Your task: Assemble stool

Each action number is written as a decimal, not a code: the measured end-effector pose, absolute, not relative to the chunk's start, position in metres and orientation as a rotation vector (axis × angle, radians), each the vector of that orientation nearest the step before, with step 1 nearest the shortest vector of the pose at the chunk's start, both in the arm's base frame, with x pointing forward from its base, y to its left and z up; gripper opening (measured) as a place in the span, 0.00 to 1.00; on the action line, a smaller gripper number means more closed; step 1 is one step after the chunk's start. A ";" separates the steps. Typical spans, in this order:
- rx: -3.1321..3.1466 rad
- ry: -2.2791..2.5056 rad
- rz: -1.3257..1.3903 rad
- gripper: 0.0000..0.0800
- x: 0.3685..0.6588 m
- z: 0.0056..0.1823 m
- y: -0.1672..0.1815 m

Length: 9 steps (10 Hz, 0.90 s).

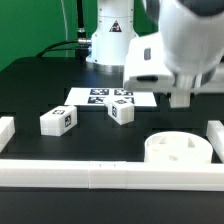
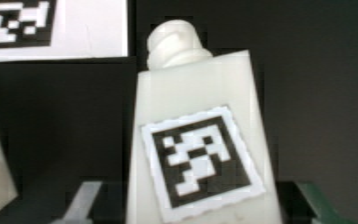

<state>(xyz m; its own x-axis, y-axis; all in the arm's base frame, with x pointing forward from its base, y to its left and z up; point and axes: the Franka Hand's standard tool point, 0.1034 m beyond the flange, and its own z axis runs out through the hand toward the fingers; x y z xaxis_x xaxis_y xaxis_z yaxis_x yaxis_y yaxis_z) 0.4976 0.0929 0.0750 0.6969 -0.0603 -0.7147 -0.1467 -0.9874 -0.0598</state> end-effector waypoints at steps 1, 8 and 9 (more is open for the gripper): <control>-2.810 0.182 1.131 0.41 0.507 0.093 0.094; -2.913 0.188 0.770 0.41 0.536 0.103 0.098; -2.936 0.195 0.656 0.41 0.549 0.112 0.098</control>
Offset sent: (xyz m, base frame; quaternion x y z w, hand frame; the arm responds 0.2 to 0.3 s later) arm 0.0000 0.0000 0.0000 0.0000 0.0000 0.0000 1.0000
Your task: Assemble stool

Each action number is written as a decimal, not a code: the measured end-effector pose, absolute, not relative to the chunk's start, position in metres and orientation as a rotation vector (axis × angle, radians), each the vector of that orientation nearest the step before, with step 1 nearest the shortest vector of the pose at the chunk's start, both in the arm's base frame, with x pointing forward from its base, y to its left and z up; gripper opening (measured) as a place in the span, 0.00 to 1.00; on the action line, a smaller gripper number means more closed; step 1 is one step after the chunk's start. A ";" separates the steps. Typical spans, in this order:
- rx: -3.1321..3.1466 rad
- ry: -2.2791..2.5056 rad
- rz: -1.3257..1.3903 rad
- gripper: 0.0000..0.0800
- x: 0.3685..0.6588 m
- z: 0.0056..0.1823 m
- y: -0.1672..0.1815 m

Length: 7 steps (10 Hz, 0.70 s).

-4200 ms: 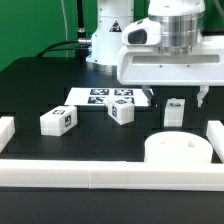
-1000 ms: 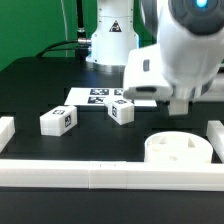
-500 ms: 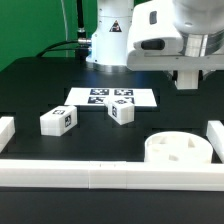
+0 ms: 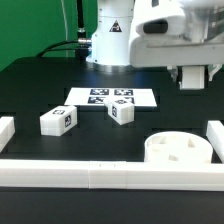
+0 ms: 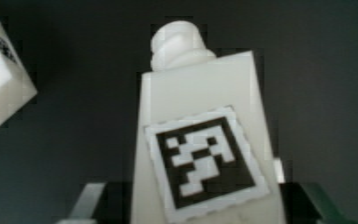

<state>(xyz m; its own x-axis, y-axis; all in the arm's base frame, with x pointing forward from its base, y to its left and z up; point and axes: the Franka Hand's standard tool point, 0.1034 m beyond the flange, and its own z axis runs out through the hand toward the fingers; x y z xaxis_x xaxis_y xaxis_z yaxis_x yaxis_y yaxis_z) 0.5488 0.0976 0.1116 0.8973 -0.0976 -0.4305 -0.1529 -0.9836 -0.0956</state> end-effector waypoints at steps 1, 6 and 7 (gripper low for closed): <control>-2.955 0.200 0.547 0.41 0.557 0.124 0.096; -2.996 0.210 0.096 0.41 0.579 0.145 0.100; -2.997 0.210 0.011 0.41 0.581 0.145 0.101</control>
Offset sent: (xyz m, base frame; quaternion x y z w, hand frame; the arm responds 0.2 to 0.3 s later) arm 0.0000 0.0000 0.0000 0.0000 0.1938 0.0000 0.9810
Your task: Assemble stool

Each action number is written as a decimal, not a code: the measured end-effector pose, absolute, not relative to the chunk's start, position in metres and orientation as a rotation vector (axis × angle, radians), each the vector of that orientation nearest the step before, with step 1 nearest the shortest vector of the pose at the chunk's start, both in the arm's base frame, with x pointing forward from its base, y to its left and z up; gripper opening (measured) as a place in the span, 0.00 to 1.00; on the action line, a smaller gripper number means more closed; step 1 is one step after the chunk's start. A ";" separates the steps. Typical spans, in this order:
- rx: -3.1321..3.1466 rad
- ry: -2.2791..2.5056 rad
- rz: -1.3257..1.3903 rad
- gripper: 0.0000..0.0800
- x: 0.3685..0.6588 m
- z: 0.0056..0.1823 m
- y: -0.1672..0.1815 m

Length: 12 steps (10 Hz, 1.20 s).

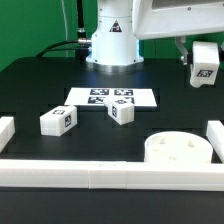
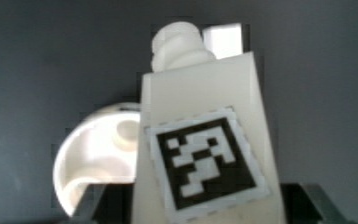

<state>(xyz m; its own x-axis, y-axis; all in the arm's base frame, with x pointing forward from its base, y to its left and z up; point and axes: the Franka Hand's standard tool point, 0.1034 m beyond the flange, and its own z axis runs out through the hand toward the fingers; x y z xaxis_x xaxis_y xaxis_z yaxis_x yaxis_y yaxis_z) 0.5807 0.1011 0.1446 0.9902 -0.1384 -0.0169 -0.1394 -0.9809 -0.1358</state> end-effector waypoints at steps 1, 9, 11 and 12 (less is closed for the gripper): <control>-2.993 0.209 -0.131 0.41 0.586 0.144 0.103; -2.821 0.167 -0.988 0.41 0.601 0.142 0.106; -2.840 0.173 -0.960 0.41 0.595 0.120 0.105; -2.869 0.162 -0.879 0.41 0.591 0.114 0.107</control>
Offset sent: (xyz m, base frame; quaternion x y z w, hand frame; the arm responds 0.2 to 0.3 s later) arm 0.0085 -0.0061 0.0079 -0.0132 0.1991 -0.0110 0.9798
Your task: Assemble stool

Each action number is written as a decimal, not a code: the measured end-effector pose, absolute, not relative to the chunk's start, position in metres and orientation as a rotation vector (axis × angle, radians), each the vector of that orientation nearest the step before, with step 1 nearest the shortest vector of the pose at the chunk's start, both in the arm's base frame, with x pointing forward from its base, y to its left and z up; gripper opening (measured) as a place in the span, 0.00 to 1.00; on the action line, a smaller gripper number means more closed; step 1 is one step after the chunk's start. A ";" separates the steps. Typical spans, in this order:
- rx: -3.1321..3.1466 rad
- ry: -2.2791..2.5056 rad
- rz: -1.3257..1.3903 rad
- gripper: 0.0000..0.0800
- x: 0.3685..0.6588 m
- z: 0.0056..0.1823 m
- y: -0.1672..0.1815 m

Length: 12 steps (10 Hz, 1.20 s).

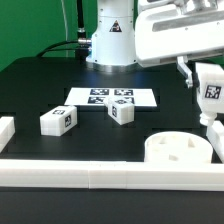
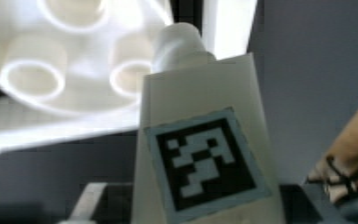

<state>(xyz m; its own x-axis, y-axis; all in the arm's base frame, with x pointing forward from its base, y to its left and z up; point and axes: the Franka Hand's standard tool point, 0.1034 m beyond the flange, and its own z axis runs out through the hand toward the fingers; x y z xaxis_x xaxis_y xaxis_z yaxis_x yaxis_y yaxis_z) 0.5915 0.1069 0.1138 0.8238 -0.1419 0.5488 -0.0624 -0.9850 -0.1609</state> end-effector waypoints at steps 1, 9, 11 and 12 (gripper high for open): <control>-2.868 0.158 -0.895 0.41 0.593 0.116 0.104; -2.899 0.118 -0.914 0.41 0.624 0.102 0.078; -2.899 0.114 -0.916 0.41 0.624 0.100 0.077; -2.903 0.110 -0.912 0.41 0.624 0.096 0.077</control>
Offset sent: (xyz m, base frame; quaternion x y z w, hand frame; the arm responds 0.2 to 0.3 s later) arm 0.0349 -0.0194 -0.0132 0.0113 0.0248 -0.0271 0.9993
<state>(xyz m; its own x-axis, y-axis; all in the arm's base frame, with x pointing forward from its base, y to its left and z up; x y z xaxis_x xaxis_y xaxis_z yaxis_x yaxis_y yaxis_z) 0.6236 0.0768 0.0963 0.8182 -0.0976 0.5665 -0.0397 -0.9927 -0.1137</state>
